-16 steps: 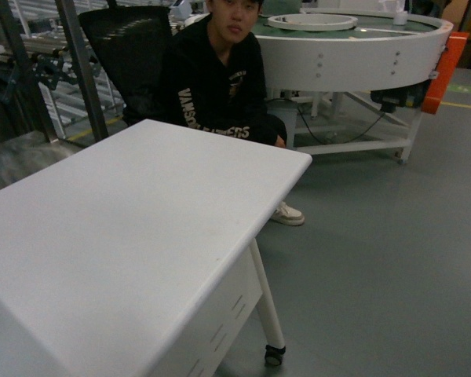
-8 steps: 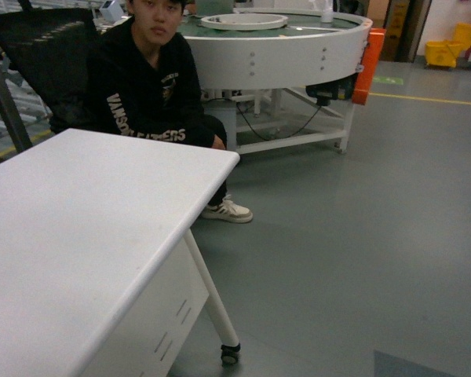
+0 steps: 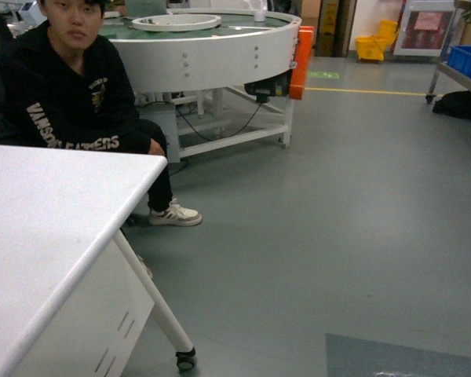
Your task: Pick red block from blue box to shelf
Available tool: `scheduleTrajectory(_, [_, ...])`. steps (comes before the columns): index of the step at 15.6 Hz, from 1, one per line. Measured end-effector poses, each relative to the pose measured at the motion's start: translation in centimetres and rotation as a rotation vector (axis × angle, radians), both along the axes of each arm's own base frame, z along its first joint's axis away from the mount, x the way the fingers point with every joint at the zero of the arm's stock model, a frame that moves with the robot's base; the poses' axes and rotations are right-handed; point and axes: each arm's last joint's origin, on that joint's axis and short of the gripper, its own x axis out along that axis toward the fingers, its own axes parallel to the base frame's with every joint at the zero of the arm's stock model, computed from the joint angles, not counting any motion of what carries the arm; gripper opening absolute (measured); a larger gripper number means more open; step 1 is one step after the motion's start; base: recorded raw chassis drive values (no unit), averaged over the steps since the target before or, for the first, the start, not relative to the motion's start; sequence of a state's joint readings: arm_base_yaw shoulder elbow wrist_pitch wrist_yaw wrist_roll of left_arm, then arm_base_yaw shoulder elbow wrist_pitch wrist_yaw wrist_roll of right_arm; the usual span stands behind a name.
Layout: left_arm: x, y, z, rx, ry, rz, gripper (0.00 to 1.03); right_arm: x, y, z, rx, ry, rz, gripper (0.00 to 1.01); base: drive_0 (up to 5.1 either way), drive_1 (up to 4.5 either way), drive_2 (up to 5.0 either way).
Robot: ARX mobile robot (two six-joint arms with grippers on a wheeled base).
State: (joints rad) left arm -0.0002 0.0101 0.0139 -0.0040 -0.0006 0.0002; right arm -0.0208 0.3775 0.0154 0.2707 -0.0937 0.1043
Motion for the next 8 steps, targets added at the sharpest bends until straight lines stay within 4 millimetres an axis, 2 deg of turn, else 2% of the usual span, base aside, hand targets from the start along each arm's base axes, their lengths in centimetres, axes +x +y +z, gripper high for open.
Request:
scheduleTrajectory(4, [0.0,0.0,0.0,0.0,0.0,0.0,0.98,0.0,0.0,0.0,0.0,0.0,0.0,0.29,-1.7,-1.67,-1.7])
scheduleTrajectory(8, [0.0,-0.01,0.03,0.0,-0.003,0.0,0.98,-0.01,0.0,0.02,0.0,-0.002,0.0,0.29,0.0,4.3,-4.3])
